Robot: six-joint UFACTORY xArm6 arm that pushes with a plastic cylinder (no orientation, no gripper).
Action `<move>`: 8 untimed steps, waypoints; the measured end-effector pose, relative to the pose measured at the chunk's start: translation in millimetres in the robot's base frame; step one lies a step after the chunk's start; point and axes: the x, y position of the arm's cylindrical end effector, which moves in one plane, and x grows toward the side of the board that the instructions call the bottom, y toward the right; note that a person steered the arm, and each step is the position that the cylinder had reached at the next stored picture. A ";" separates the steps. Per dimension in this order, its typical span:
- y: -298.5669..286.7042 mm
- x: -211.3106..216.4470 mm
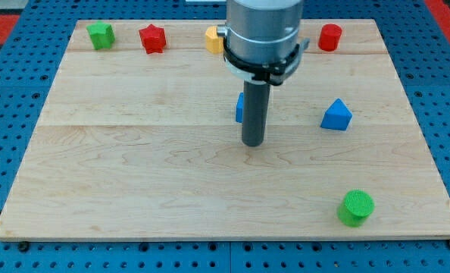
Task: Move green star to the left of blue cube
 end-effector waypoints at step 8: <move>-323.0 -292.0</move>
